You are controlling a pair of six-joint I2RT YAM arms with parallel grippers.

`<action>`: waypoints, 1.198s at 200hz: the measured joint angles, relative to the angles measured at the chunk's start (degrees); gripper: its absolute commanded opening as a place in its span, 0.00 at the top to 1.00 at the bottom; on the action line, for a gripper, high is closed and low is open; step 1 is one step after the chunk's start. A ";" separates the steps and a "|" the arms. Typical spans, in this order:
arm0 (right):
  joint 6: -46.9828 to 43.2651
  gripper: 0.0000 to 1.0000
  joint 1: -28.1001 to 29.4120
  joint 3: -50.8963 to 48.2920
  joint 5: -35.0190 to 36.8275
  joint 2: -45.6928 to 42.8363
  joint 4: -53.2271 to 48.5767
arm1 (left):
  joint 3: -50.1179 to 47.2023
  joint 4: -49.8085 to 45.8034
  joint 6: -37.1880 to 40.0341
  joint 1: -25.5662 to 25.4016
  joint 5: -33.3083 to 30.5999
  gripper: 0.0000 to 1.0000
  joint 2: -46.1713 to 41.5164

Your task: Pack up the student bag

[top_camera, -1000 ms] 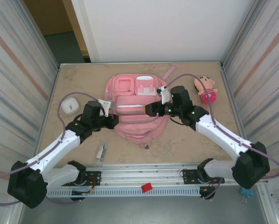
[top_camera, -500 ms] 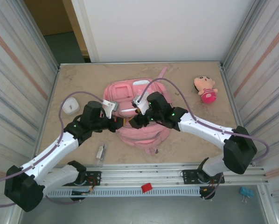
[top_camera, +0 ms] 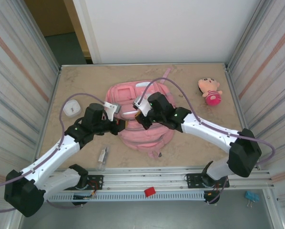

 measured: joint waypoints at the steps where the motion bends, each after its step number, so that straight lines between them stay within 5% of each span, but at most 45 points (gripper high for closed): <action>1: -0.02 1.00 -0.02 -0.11 0.02 -0.11 0.04 | 0.00 -0.02 0.00 0.04 -0.02 1.00 -0.02; 22: -0.02 0.99 -0.55 -3.39 0.26 -4.00 1.46 | -0.02 -0.81 -0.04 2.12 -0.57 1.00 -0.13; 42: -0.02 0.53 -0.70 -5.16 0.92 -6.36 2.25 | -0.11 -0.72 -0.04 3.50 -0.11 1.00 -0.13; 54: -0.07 0.37 -0.70 -5.35 1.33 -6.54 2.47 | -0.20 -0.46 -0.04 3.65 0.74 1.00 -0.17; 104: -2.27 0.27 0.20 -5.44 4.42 -2.29 5.38 | -0.24 0.07 -0.04 3.65 5.97 1.00 -1.31; 122: -2.99 0.35 0.72 -5.42 4.68 -0.02 7.13 | -0.24 0.09 -0.02 3.48 8.09 1.00 -1.70; 167: -4.79 1.00 3.67 -4.13 6.71 1.66 7.65 | -0.24 -0.39 0.07 3.48 5.77 1.00 -1.97; 239: -7.37 1.00 3.82 -10.67 7.15 -6.14 10.71 | -0.24 -3.19 1.09 8.55 1.55 1.00 -3.76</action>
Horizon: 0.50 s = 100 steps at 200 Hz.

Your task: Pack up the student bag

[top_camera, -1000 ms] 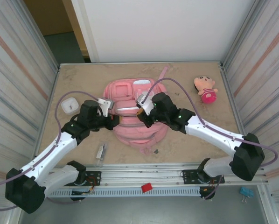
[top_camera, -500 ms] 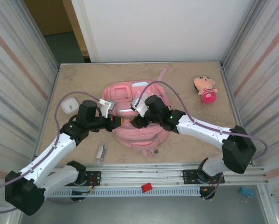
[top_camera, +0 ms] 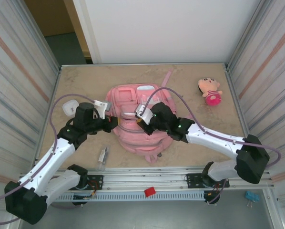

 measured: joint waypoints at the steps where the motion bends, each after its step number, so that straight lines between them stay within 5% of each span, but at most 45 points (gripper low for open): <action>1: -0.02 1.00 0.00 -0.13 0.00 -0.17 0.07 | 0.00 0.00 0.04 0.07 0.02 1.00 0.04; 72: -0.20 1.00 -1.42 -8.31 -2.58 -9.35 3.89 | 0.00 5.38 0.55 1.92 5.84 0.99 8.07; 100: 0.00 1.00 -2.78 -10.03 -3.08 -10.34 4.70 | 0.42 10.51 0.13 1.70 8.07 0.83 13.88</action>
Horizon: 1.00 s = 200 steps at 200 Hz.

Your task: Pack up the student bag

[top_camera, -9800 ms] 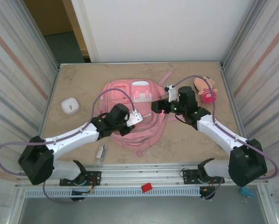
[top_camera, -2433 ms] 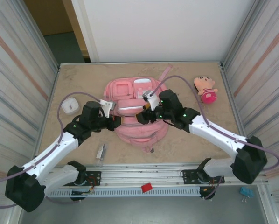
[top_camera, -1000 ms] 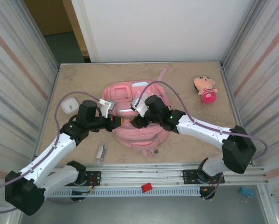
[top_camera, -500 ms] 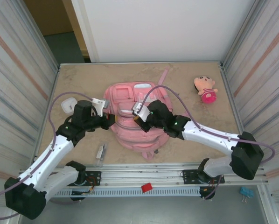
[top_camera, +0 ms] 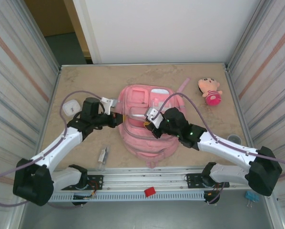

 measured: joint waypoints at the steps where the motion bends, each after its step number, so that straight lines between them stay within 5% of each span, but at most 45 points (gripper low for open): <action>1: 0.02 1.00 -0.07 0.00 0.00 0.00 0.02 | 0.07 0.15 -0.07 0.00 0.07 0.83 0.28; 26: 1.57 1.00 -1.99 0.00 -0.07 0.13 0.33 | 1.33 1.07 -2.10 1.27 -4.15 0.48 3.32; 55: 4.42 1.00 -4.00 2.86 -1.11 3.61 0.33 | 1.33 -2.47 -5.90 4.33 -10.86 0.32 1.79; 143: 9.18 1.00 -4.98 7.26 -4.00 9.99 1.14 | -3.58 -25.51 -19.02 4.22 -20.48 0.22 -16.41; 200: 9.16 1.00 -5.05 7.48 -4.22 9.97 0.55 | -13.70 -29.46 -27.52 4.22 -20.39 0.24 -17.42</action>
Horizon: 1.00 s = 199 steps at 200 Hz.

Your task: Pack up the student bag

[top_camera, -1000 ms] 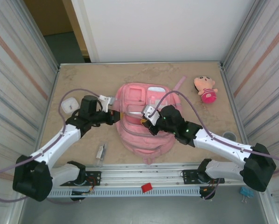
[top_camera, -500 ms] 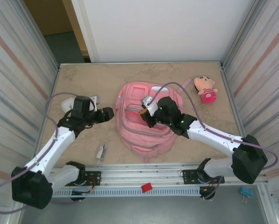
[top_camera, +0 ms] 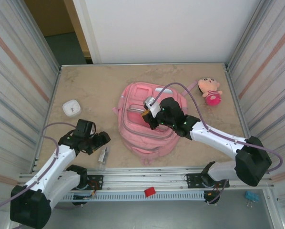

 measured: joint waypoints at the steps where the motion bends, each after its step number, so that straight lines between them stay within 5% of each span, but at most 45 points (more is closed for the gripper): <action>1: 0.00 1.00 0.00 0.00 -0.02 0.00 -0.02 | -0.07 0.00 -0.11 -0.02 0.07 0.24 0.00; 116: -0.02 1.00 0.00 0.26 -0.35 -0.17 -1.75 | -3.28 3.85 -13.22 -13.60 -3.65 0.31 1.46; 165: -0.02 1.00 -0.07 0.28 -0.33 -0.98 -2.36 | 0.39 11.56 -14.01 -13.20 -3.80 0.30 11.91; 199: -0.02 1.00 -0.11 0.28 0.09 -1.42 -2.54 | 6.99 12.07 -10.40 -12.44 -4.48 0.18 19.89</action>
